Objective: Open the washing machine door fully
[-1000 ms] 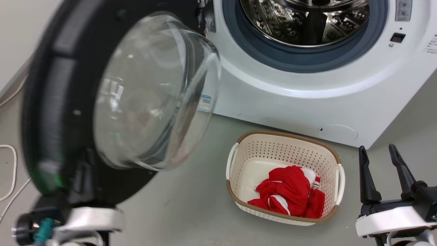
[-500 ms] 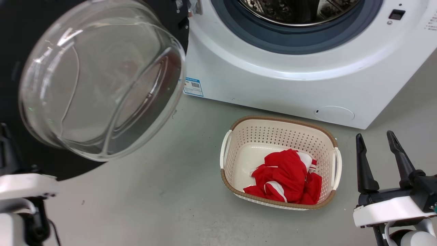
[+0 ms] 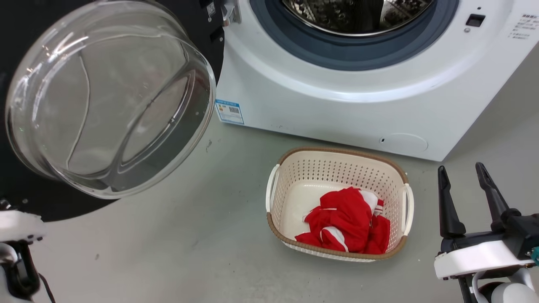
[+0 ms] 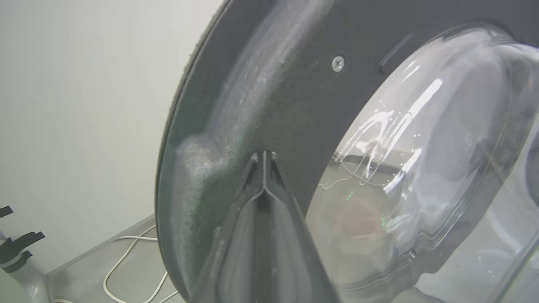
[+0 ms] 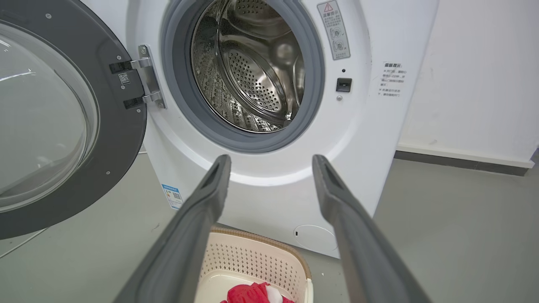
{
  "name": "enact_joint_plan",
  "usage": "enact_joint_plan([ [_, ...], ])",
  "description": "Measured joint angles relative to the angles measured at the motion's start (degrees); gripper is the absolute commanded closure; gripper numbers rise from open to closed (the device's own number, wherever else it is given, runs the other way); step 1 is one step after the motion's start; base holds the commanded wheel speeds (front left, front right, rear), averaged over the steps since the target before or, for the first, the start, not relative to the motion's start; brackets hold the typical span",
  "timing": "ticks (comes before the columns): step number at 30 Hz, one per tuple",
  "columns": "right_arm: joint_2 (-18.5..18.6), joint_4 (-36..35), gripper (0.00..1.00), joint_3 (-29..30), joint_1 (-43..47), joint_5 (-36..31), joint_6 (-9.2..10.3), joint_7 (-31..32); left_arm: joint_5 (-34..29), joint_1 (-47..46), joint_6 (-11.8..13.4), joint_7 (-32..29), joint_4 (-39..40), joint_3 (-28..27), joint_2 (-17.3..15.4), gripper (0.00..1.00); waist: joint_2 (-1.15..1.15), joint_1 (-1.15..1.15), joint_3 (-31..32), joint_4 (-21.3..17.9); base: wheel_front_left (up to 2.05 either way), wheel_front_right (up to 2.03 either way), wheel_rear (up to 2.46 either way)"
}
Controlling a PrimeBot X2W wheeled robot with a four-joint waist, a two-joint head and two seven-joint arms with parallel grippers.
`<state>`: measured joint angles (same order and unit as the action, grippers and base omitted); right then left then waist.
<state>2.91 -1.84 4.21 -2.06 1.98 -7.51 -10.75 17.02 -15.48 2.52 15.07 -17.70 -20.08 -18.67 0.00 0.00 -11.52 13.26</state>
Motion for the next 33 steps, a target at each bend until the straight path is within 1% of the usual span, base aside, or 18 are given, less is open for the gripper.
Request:
enact_joint_plan([
  [3, 0.0, 0.8, 0.00, -0.2, 0.2, 0.5, 0.00, -0.3, -1.4, 2.6, 0.0, 0.0, 2.6, -1.1, 2.1, 1.00, 0.00, 0.00, 1.3, -0.2, 0.00, 0.00, 0.00],
  [6, 0.0, 1.7, 0.00, -0.3, 1.0, 1.1, 0.00, -0.7, -2.9, 6.3, 0.0, 0.0, 6.0, -1.6, 4.9, 1.00, 0.00, 0.00, 2.8, -0.5, 0.00, 0.00, 0.00],
  [10, 0.0, 2.6, 0.00, -0.6, 1.4, 1.6, 0.00, -0.8, -4.6, 11.3, -1.0, 0.0, 9.9, -0.7, 8.9, 1.00, 0.00, 0.00, 4.6, -0.9, 0.00, 0.00, 0.00],
  [11, 0.0, 2.8, 0.00, -0.7, 1.6, 1.6, 0.00, -0.9, -5.0, 12.5, -1.2, 0.0, 10.8, -0.3, 10.0, 0.89, 0.00, 0.00, 5.0, -1.1, 0.00, 0.00, 0.00],
  [12, 0.0, 2.9, 0.00, -0.8, 1.8, 1.7, 0.00, -0.9, -5.5, 13.5, -1.5, 0.0, 11.8, 0.2, 11.1, 0.65, 0.00, 0.00, 5.3, -1.3, 0.00, 0.00, 0.00],
  [14, 0.0, 3.2, 0.00, -1.0, 2.1, 1.9, 0.00, -0.9, -6.2, 15.4, -1.8, 0.0, 13.5, 1.7, 12.8, 0.00, 0.00, 0.00, 5.9, -1.7, 0.00, 0.00, 0.00],
  [18, 0.0, 3.3, 0.00, -1.3, 2.3, 2.0, 0.00, -0.9, -7.3, 18.0, -2.1, 0.0, 16.6, 5.2, 14.6, 0.00, 0.00, 0.00, 6.9, -2.9, 0.00, 0.00, 0.00],
  [22, 0.0, 3.3, 0.00, -1.4, 2.6, 2.0, 0.00, -1.0, -8.1, 18.8, -3.4, 0.0, 17.8, 9.8, 15.3, 0.00, 0.00, -0.01, 7.6, -4.0, 0.00, 0.00, 0.00],
  [27, 0.0, 3.6, 0.00, -1.8, 2.8, 2.1, 0.00, -0.8, -9.0, 17.1, -4.9, 0.0, 17.0, 14.7, 15.5, 0.00, 0.00, 0.00, 8.2, -6.0, 0.00, 0.00, 0.00],
  [33, 0.0, 3.7, 0.00, -2.4, 2.7, 2.1, 0.00, -0.8, -9.3, 14.5, -5.5, 0.0, 15.1, 19.0, 15.7, 0.00, 0.00, 0.00, 8.4, -9.8, 0.00, 0.00, 0.00],
])
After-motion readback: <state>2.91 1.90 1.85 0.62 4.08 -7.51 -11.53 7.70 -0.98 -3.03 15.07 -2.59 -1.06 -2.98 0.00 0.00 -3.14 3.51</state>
